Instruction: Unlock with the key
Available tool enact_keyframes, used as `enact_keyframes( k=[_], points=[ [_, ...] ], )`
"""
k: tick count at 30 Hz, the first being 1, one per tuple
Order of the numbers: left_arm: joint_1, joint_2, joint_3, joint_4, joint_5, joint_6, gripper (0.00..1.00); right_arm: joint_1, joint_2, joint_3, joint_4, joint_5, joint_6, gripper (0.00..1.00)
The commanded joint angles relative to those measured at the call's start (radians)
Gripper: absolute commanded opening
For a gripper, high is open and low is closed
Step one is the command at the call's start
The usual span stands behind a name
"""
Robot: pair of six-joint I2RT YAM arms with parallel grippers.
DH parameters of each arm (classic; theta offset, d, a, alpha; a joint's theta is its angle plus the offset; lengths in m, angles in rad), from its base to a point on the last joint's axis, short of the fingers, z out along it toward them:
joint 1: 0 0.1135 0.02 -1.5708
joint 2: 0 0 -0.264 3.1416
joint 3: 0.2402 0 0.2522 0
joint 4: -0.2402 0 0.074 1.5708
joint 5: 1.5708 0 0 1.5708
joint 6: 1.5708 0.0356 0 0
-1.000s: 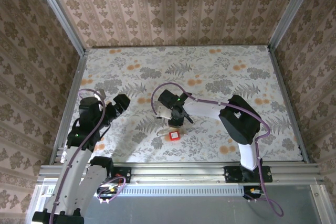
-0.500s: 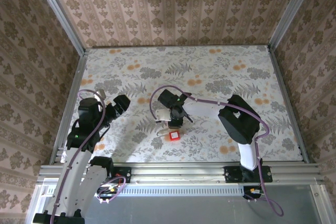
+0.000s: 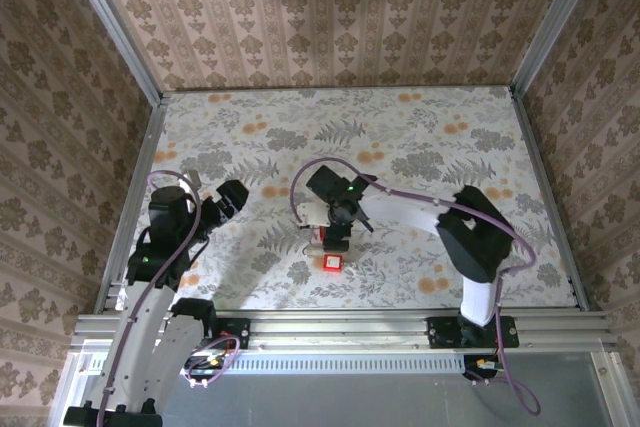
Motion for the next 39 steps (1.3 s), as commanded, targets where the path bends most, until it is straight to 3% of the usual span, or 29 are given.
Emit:
enact_keyframes(
  k=[1, 7, 9, 11, 14, 17, 19, 23, 26, 28, 30, 31, 33, 34, 35, 37, 38, 39],
  points=[
    [0.012, 0.020, 0.021, -0.003, -0.038, 0.048, 1.00, -0.039, -0.187, -0.054, 0.027, -0.020, 0.073, 1.00],
    [0.028, 0.122, -0.001, 0.096, -0.120, 0.086, 1.00, -0.190, -0.484, -0.189, 0.207, -0.017, 0.265, 1.00],
    [0.029, 0.148, -0.027, 0.176, -0.170, 0.134, 1.00, -0.246, -0.546, -0.210, 0.266, 0.084, 0.505, 1.00],
    [0.030, 0.168, -0.073, 0.286, -0.250, 0.219, 1.00, -0.345, -0.591, -0.237, 0.234, 0.061, 0.781, 1.00],
    [0.030, 0.199, -0.176, 0.499, -0.320, 0.437, 1.00, -0.417, -0.648, -0.389, 0.271, 0.199, 0.972, 1.00],
    [0.032, 0.261, -0.242, 0.678, -0.409, 0.664, 1.00, -0.530, -0.687, -0.546, 0.403, 0.286, 0.974, 1.00],
    [0.053, 0.331, -0.255, 0.778, -0.431, 0.745, 1.00, -0.598, -0.699, -0.629, 0.516, 0.381, 0.957, 1.00],
    [0.078, 0.557, -0.312, 1.115, -0.455, 0.894, 1.00, -0.680, -0.681, -0.864, 1.057, 0.443, 0.831, 1.00],
    [0.092, 0.721, -0.316, 1.288, -0.423, 0.959, 1.00, -0.709, -0.489, -0.912, 1.365, 0.411, 0.741, 1.00],
    [0.128, 0.728, -0.269, 1.199, -0.298, 0.927, 1.00, -0.711, -0.345, -0.934, 1.526, 0.327, 0.697, 0.99],
    [0.169, 0.754, -0.306, 1.290, -0.202, 0.879, 1.00, -0.712, -0.228, -0.950, 1.689, 0.284, 0.672, 0.97],
    [0.179, 0.804, -0.358, 1.459, -0.142, 0.884, 1.00, -0.715, -0.240, -0.943, 1.644, 0.277, 0.679, 0.97],
    [0.165, 0.954, -0.441, 1.743, -0.131, 0.911, 1.00, -0.750, -0.267, -0.919, 1.552, 0.224, 0.711, 0.98],
    [0.149, 0.968, -0.407, 1.716, -0.184, 0.922, 1.00, -0.761, -0.248, -0.886, 1.514, 0.265, 0.733, 1.00],
    [0.143, 0.931, -0.358, 1.571, -0.214, 0.910, 1.00, -0.773, -0.264, -0.858, 1.438, 0.269, 0.761, 1.00],
    [0.179, 0.943, -0.226, 1.348, -0.229, 0.865, 1.00, -0.784, -0.263, -0.877, 1.478, 0.251, 0.765, 1.00],
    [0.188, 0.928, -0.219, 1.298, -0.222, 0.850, 1.00, -0.784, -0.269, -0.876, 1.466, 0.252, 0.766, 1.00],
    [0.191, 0.938, -0.235, 1.352, -0.238, 0.843, 1.00, -0.784, -0.270, -0.877, 1.467, 0.252, 0.767, 1.00]
  ],
)
